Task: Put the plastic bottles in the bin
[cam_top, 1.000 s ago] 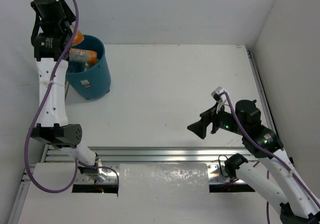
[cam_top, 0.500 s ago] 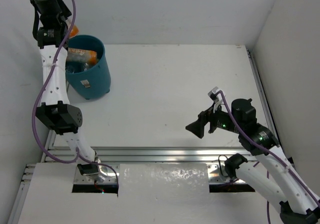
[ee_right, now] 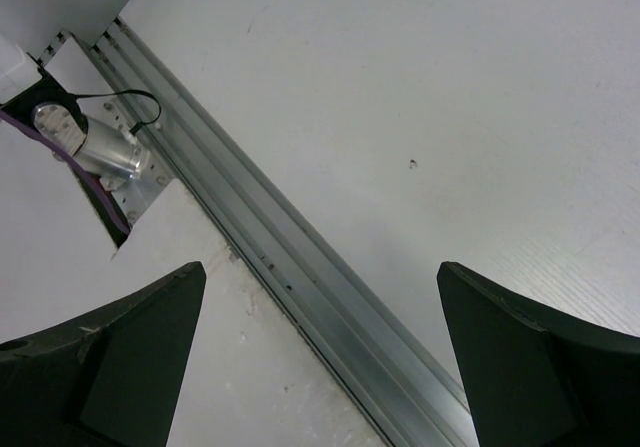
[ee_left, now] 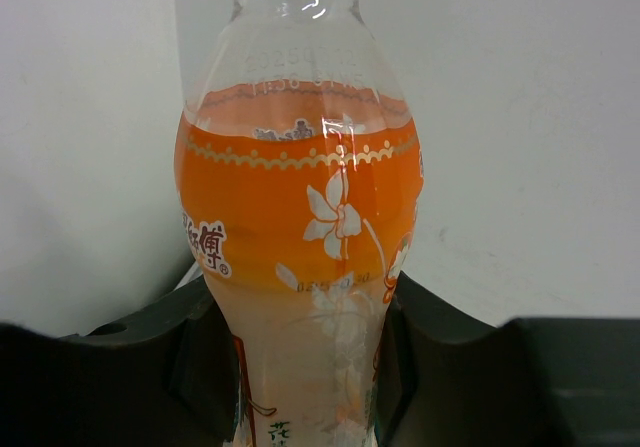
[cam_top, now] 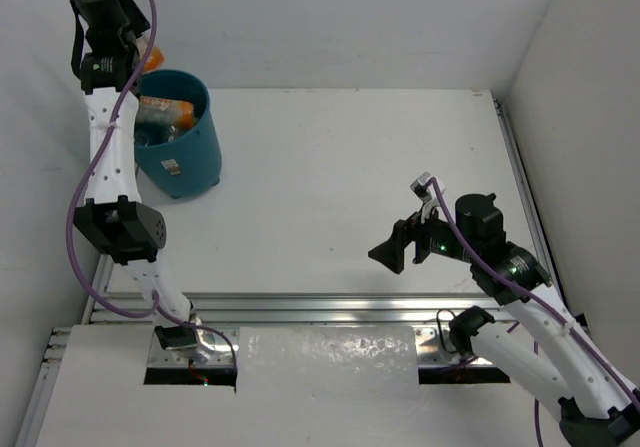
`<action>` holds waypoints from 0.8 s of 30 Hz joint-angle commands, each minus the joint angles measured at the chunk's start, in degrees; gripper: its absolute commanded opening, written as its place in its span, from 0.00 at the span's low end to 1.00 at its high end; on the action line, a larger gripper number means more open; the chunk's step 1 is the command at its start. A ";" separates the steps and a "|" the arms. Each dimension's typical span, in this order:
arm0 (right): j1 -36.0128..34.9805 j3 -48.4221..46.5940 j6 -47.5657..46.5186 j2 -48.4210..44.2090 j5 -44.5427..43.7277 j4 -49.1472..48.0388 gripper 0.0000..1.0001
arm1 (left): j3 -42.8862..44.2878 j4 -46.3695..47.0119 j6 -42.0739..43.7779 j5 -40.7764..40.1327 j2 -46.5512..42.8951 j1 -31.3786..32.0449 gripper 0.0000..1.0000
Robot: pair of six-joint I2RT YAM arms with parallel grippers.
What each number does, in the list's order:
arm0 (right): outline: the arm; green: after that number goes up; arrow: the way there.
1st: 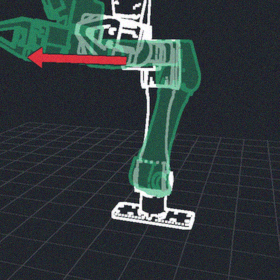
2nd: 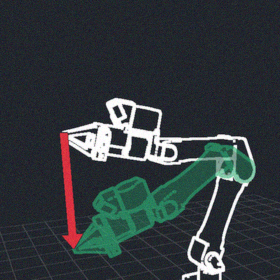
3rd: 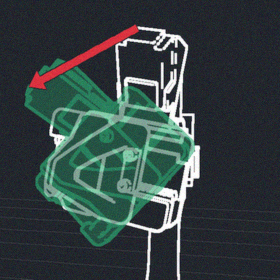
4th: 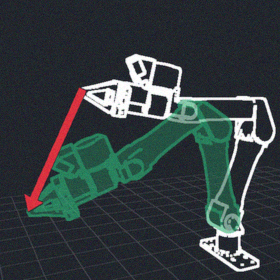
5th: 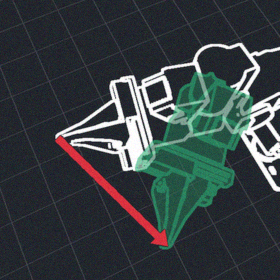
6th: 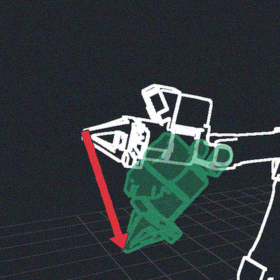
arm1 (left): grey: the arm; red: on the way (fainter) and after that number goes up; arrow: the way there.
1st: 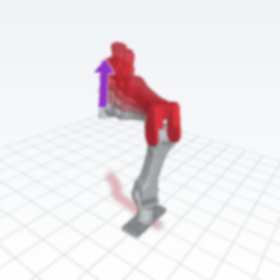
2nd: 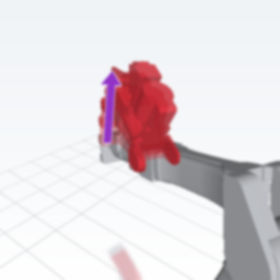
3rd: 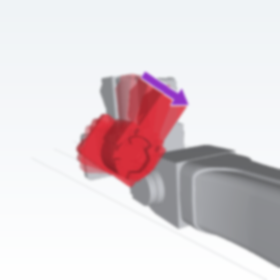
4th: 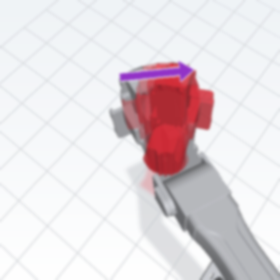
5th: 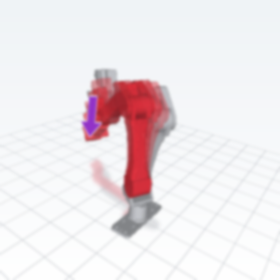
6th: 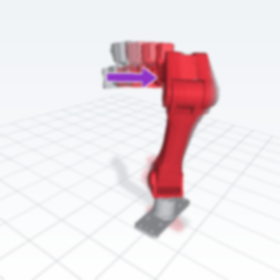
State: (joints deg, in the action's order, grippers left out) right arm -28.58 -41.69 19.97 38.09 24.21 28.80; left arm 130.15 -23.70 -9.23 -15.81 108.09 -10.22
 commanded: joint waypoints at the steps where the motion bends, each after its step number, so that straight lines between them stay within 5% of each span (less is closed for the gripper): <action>1: -0.07 0.38 0.60 0.06 -0.30 -2.78 0.99 | 0.11 4.45 -0.26 1.13 -1.48 -0.33 0.00; 15: 0.01 0.91 0.86 -0.82 -1.00 -3.22 0.99 | -2.96 4.54 -1.84 2.98 -3.76 -0.42 0.00; 24: -0.07 1.35 1.21 -0.82 0.31 -4.63 0.99 | -23.44 15.53 -4.12 5.97 -18.26 -0.33 0.00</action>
State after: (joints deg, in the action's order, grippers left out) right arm -28.58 -40.62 20.64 37.56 24.08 27.68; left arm 109.12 -17.52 -11.92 -10.90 96.12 -10.22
